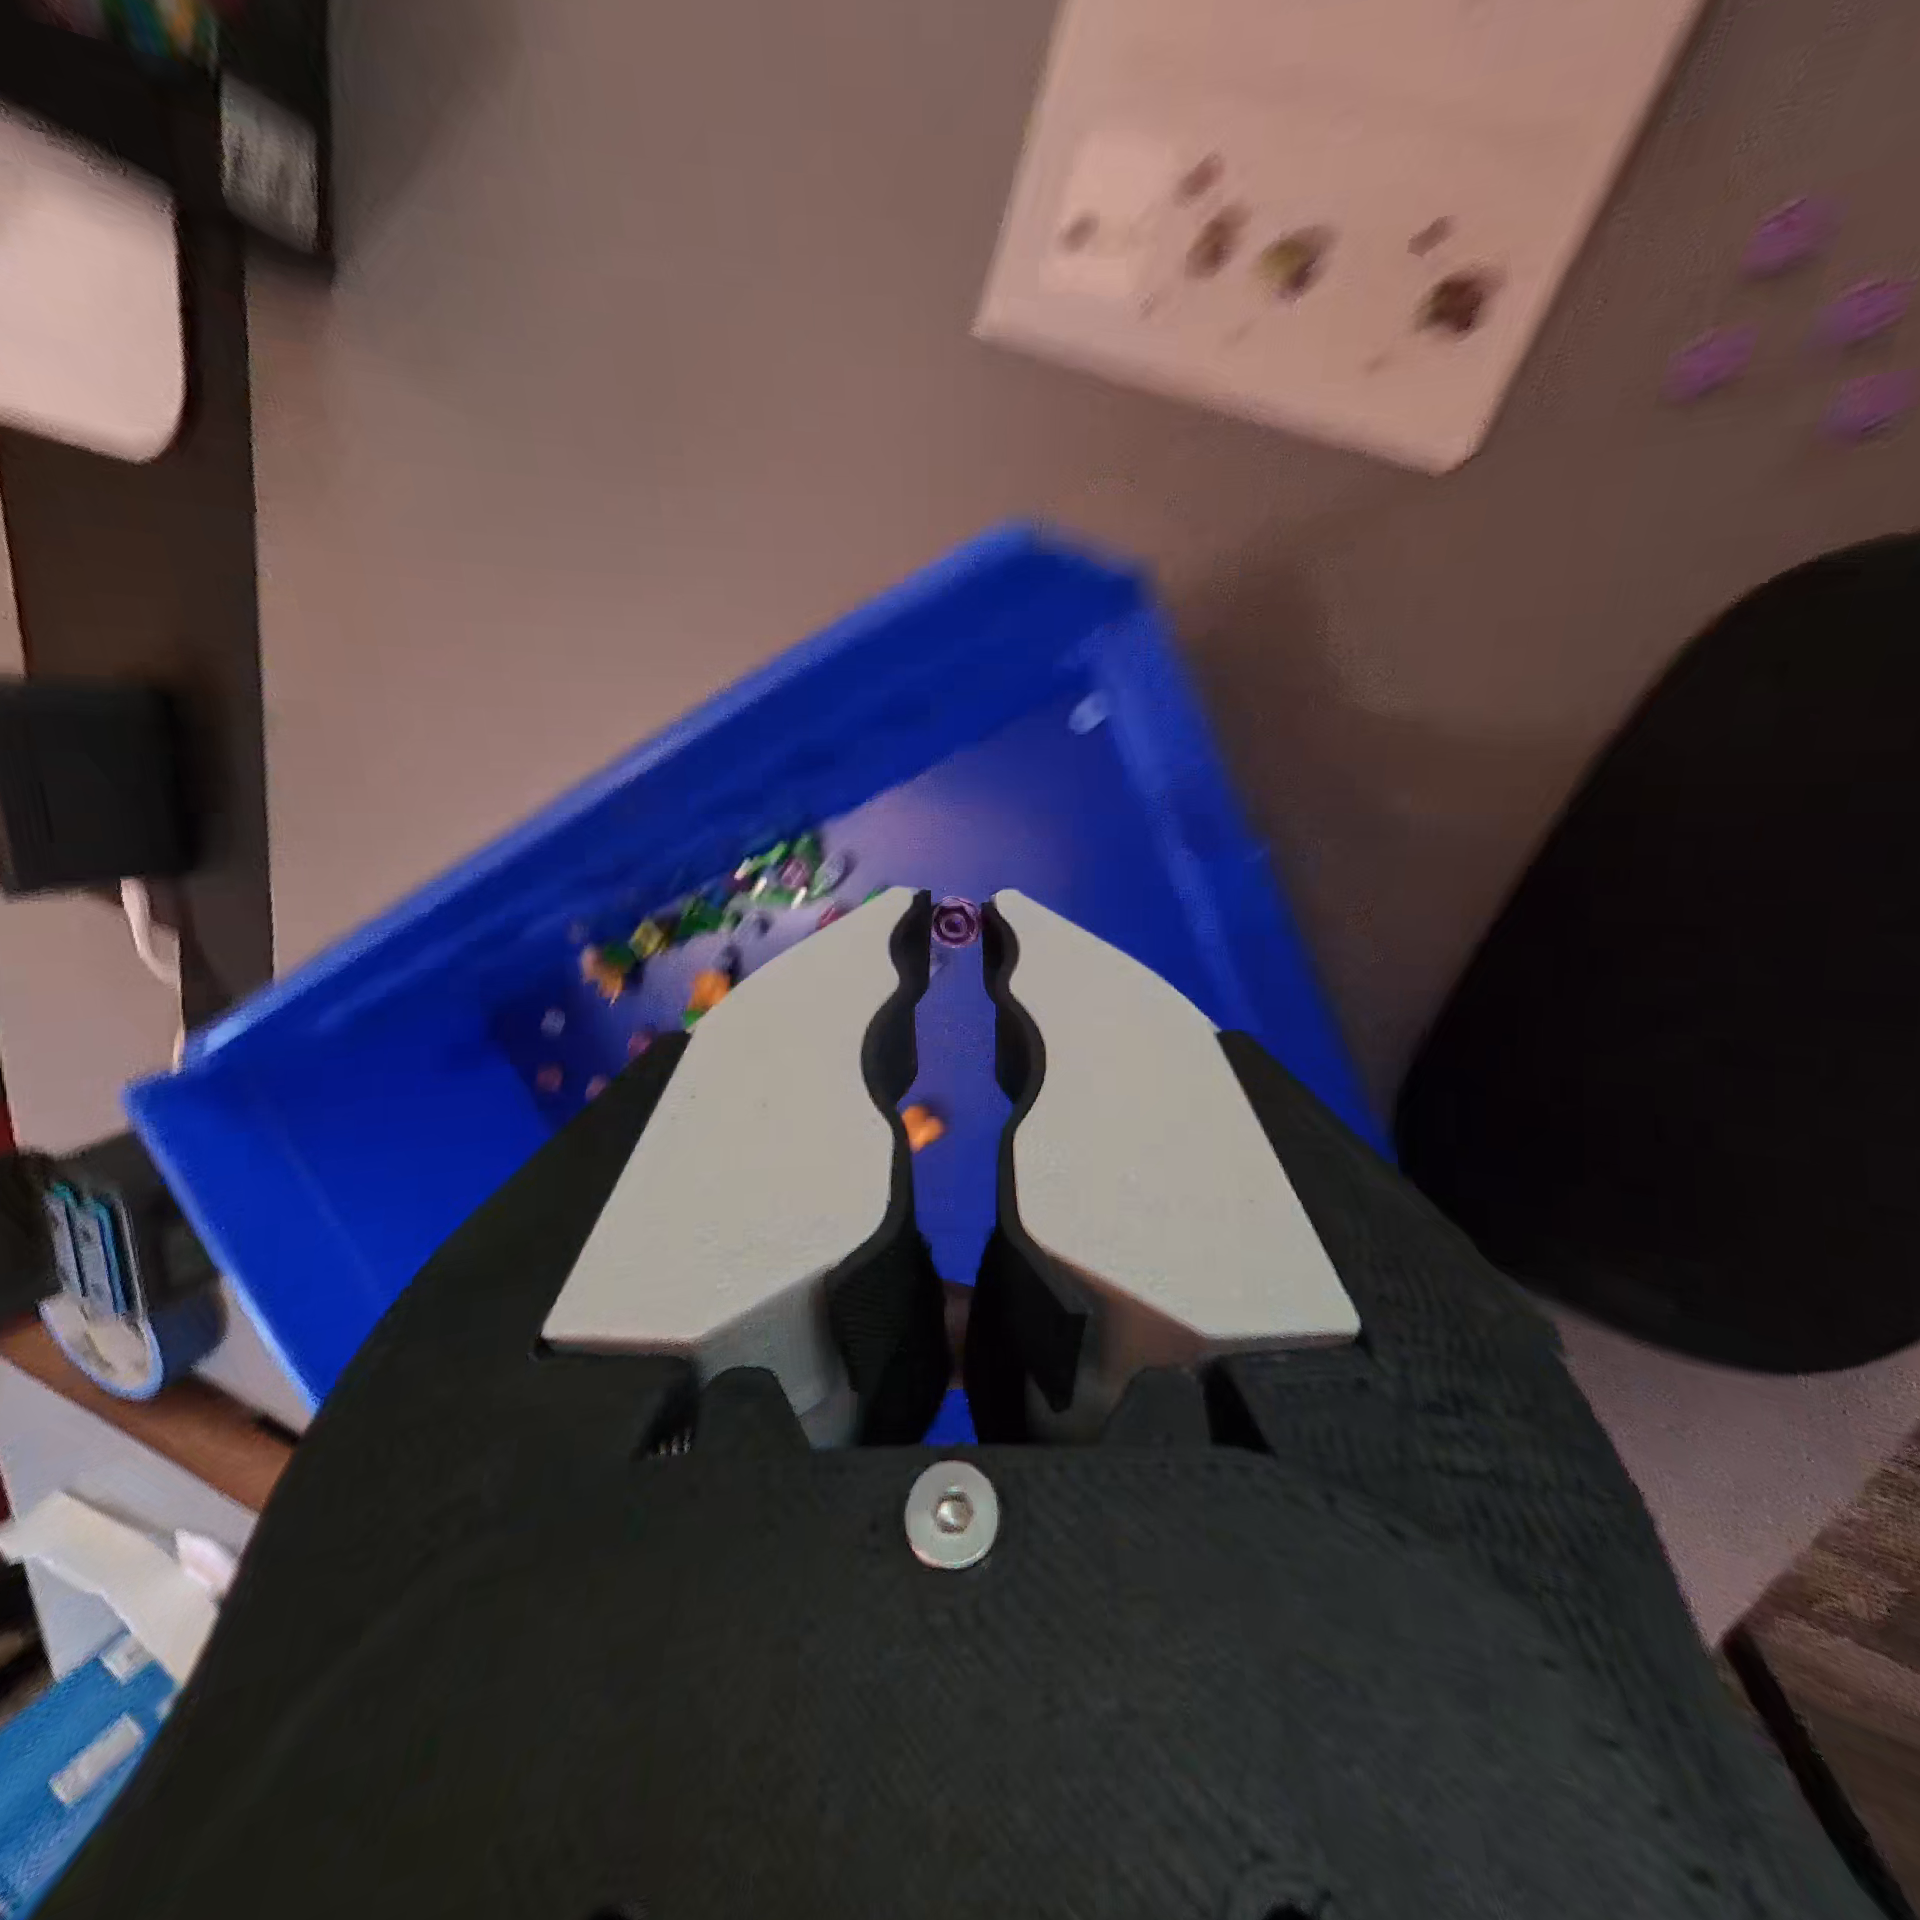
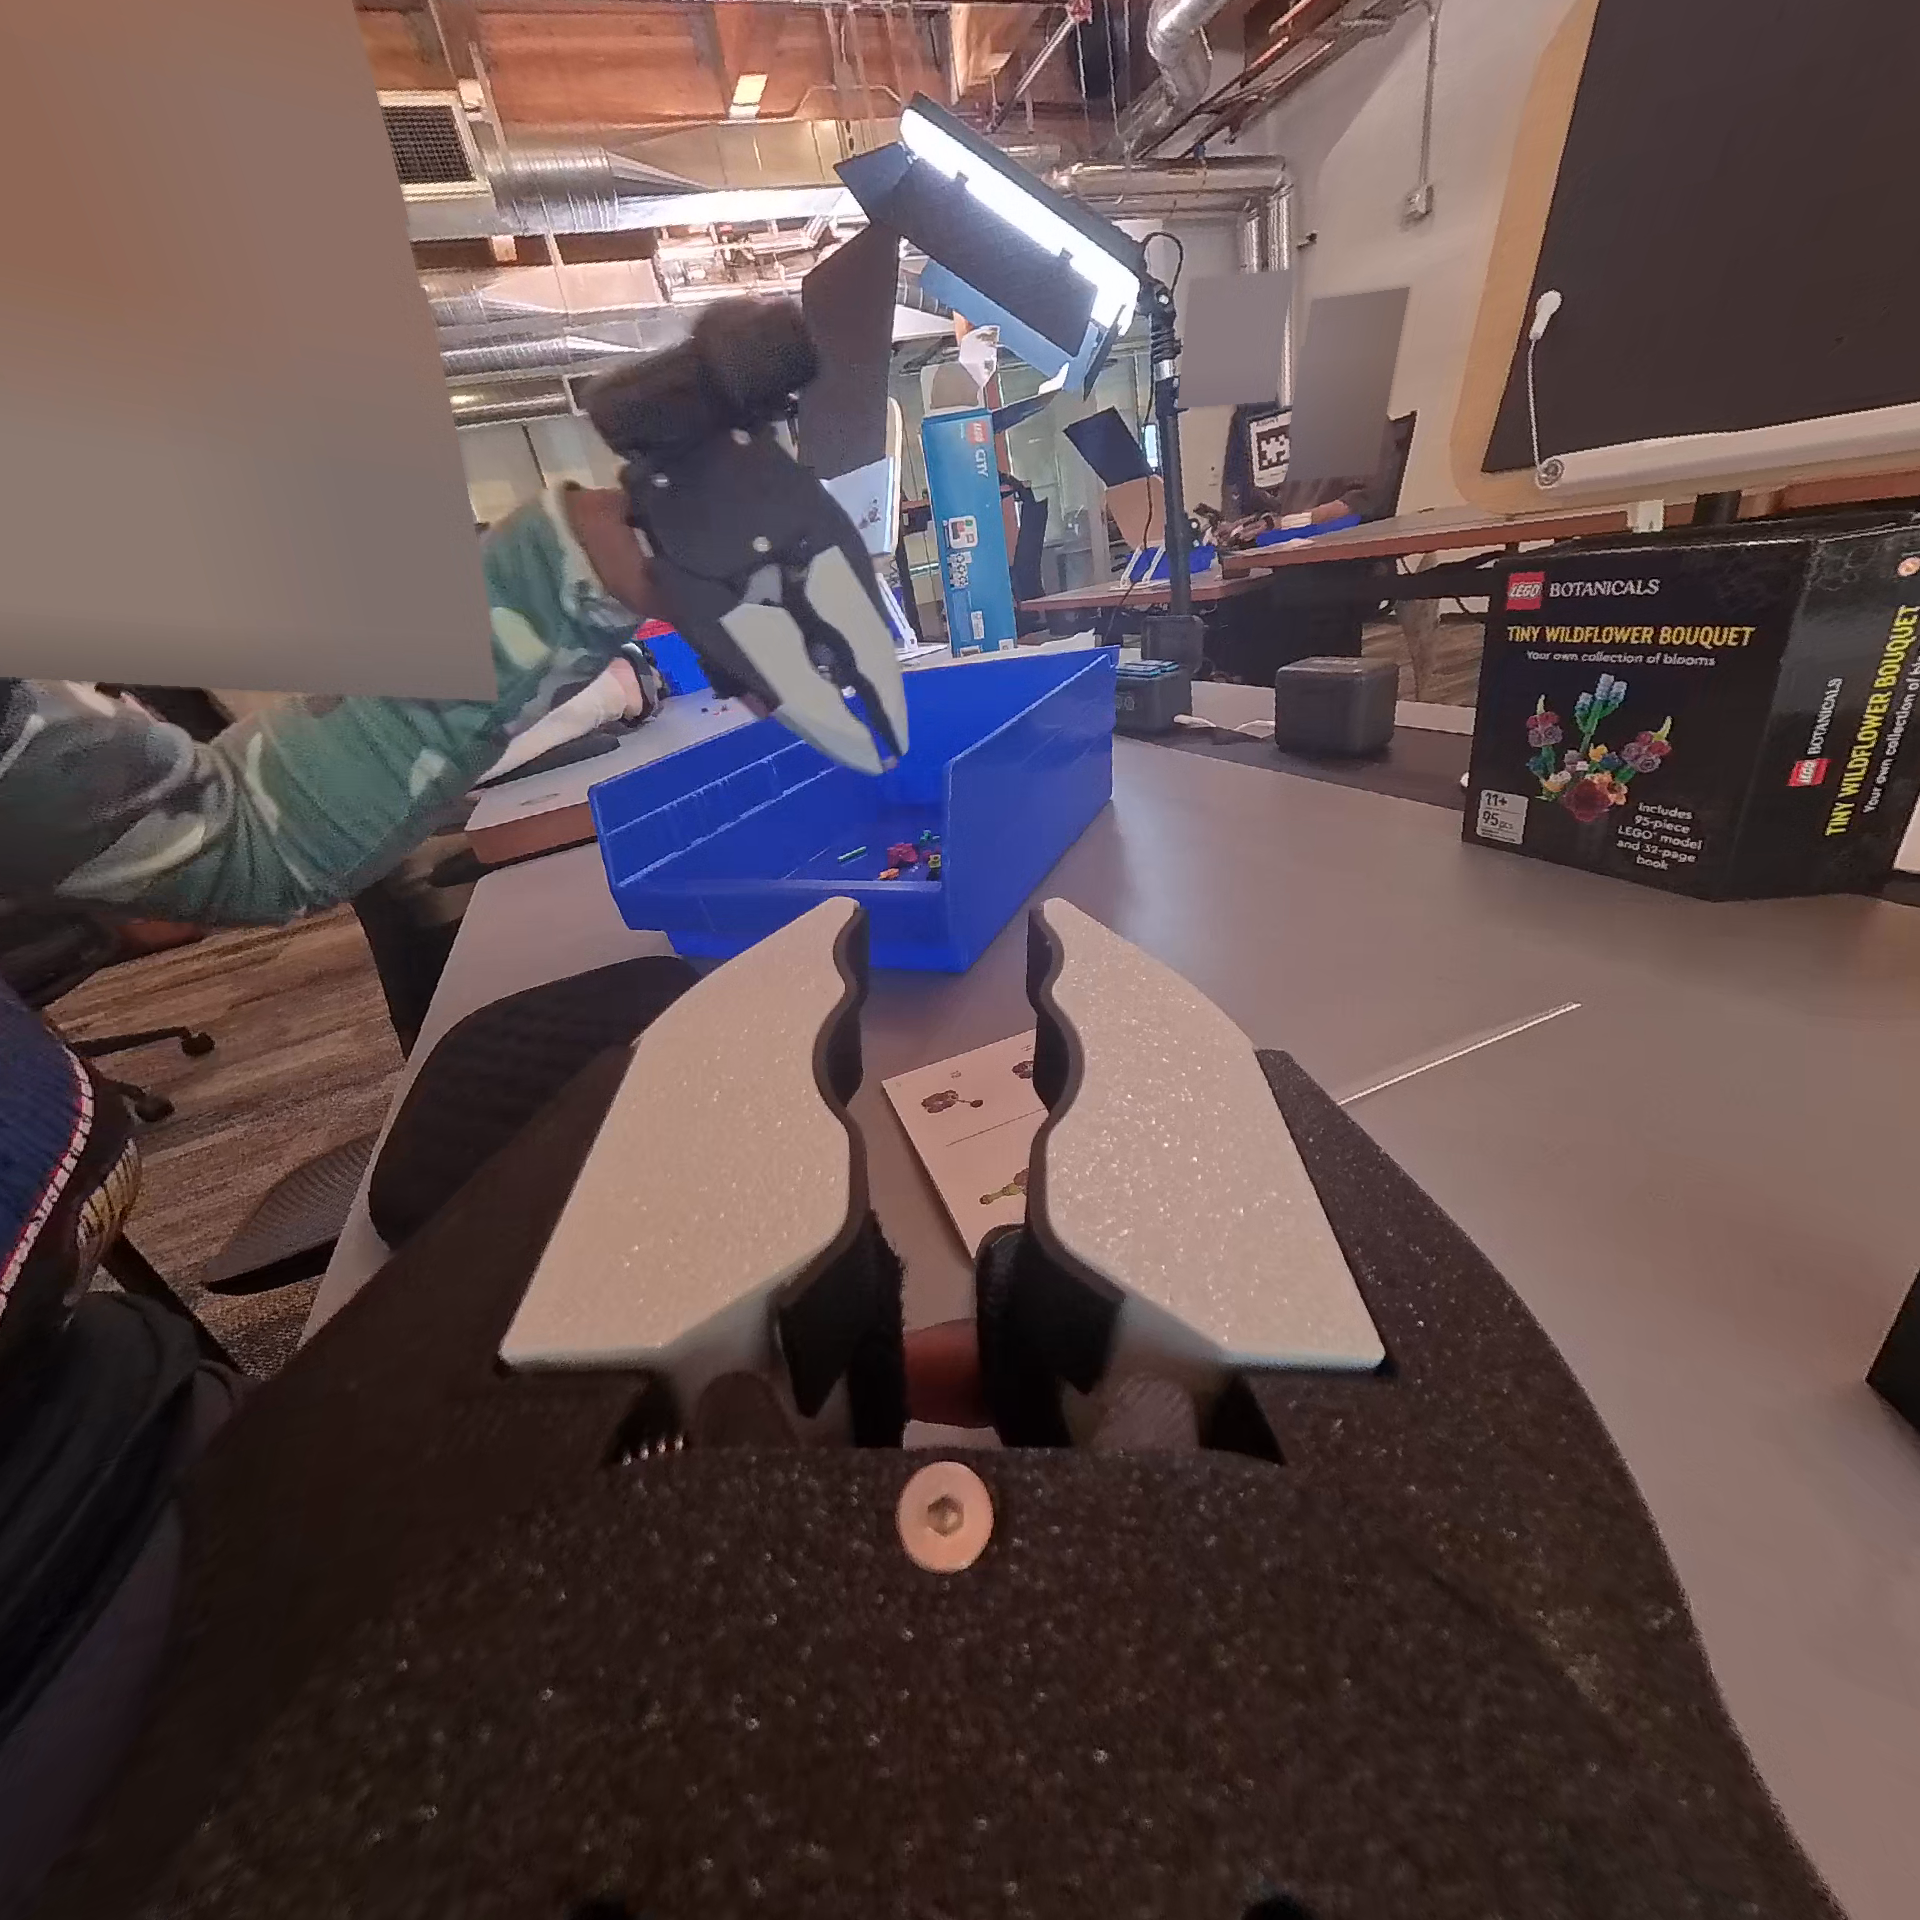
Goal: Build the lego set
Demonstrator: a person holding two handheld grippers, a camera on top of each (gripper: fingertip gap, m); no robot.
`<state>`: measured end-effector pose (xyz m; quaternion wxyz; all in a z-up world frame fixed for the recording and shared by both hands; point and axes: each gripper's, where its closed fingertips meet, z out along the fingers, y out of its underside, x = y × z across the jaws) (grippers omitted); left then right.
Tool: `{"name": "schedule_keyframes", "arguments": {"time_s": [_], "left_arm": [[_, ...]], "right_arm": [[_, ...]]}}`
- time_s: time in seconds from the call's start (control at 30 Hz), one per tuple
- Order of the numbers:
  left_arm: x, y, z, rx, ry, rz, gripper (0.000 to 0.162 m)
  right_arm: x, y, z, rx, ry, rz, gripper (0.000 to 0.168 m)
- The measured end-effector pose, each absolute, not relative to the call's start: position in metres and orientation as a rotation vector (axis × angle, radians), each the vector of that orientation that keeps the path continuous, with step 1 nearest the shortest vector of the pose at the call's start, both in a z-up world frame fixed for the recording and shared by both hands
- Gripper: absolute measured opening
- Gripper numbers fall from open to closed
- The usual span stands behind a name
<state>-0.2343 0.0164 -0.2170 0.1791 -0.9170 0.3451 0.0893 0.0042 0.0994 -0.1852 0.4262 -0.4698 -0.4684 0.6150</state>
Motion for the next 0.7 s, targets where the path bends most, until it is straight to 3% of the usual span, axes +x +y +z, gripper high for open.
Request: {"name": "schedule_keyframes", "arguments": {"time_s": [0.3,0.7], "left_arm": [[-0.027,0.004,-0.269,-2.398,1.383,-0.082,0.010],[0.028,-0.009,-0.308,-2.446,1.576,-0.164,0.010]], "right_arm": [[0.009,0.109,-0.180,-1.182,-1.090,1.548,0.028],[0.012,0.116,-0.178,-1.199,-1.035,1.559,0.028]]}}
